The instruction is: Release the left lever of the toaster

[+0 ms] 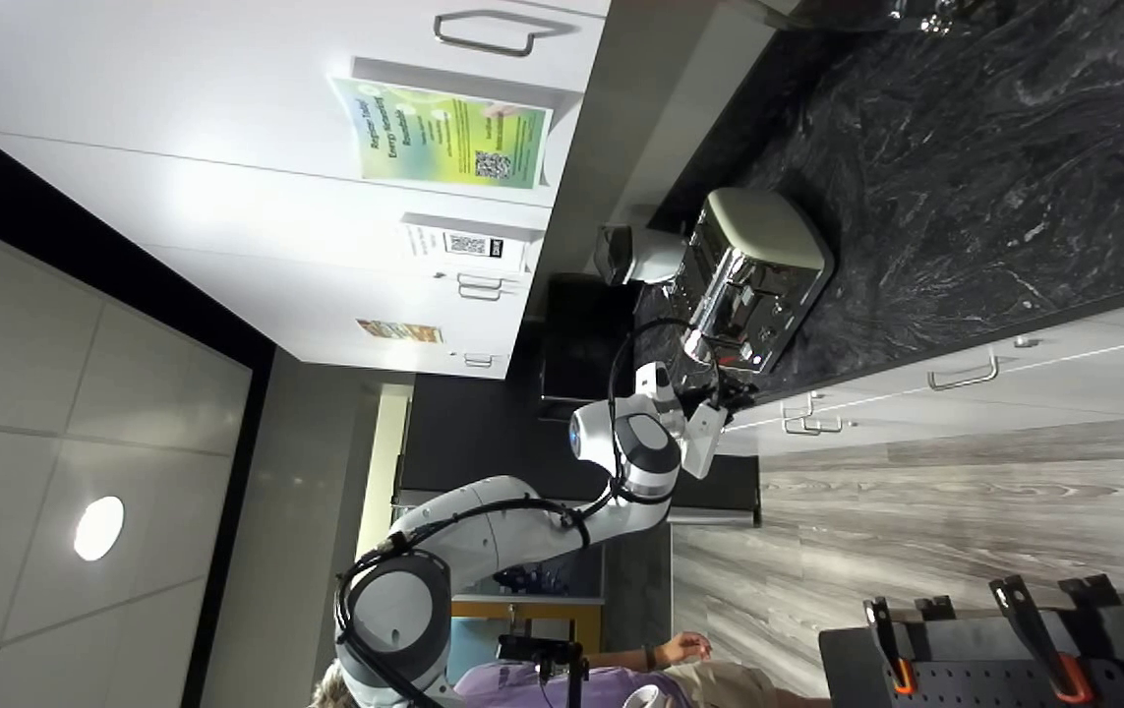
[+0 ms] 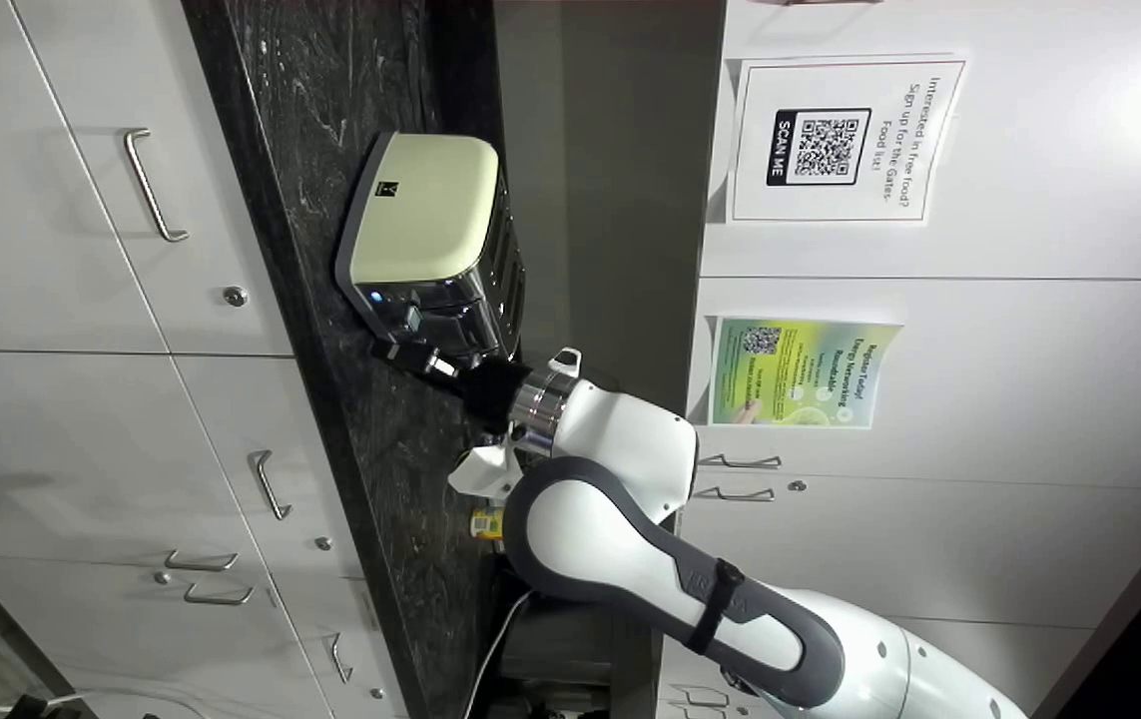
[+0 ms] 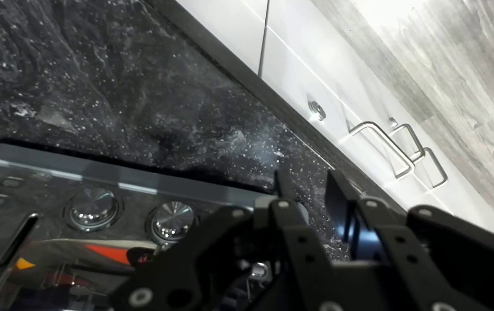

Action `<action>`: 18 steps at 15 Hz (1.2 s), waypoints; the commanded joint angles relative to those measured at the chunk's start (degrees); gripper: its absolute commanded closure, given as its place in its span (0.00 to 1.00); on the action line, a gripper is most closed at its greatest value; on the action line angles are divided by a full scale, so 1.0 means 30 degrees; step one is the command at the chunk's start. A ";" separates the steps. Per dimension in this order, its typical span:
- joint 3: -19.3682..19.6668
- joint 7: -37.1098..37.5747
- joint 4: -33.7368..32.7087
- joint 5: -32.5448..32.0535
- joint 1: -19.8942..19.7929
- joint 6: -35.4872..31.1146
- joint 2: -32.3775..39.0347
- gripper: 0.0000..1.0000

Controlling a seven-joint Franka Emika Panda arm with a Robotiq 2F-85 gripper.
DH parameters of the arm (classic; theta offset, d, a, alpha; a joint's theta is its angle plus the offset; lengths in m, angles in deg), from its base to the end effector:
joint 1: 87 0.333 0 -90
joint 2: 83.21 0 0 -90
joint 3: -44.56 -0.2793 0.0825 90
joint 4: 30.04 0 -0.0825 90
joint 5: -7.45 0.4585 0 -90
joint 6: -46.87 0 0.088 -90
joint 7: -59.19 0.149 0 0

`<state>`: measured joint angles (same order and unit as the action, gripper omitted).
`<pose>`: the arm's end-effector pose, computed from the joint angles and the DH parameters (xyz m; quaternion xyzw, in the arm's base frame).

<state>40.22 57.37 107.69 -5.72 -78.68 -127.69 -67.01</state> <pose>0.5479 0.1437 0.0942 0.9564 0.2294 0.1806 0.0041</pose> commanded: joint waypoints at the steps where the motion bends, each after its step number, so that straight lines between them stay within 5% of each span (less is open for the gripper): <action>1: 0.0967 0.0638 -0.0892 -0.0428 0.0798 -0.0601 0.0888 1.00; 18: 0.0985 -0.0013 -0.1545 0.0520 0.0840 -0.1082 0.1734 1.00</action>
<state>43.17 57.35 103.78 -5.13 -76.09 -128.61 -62.50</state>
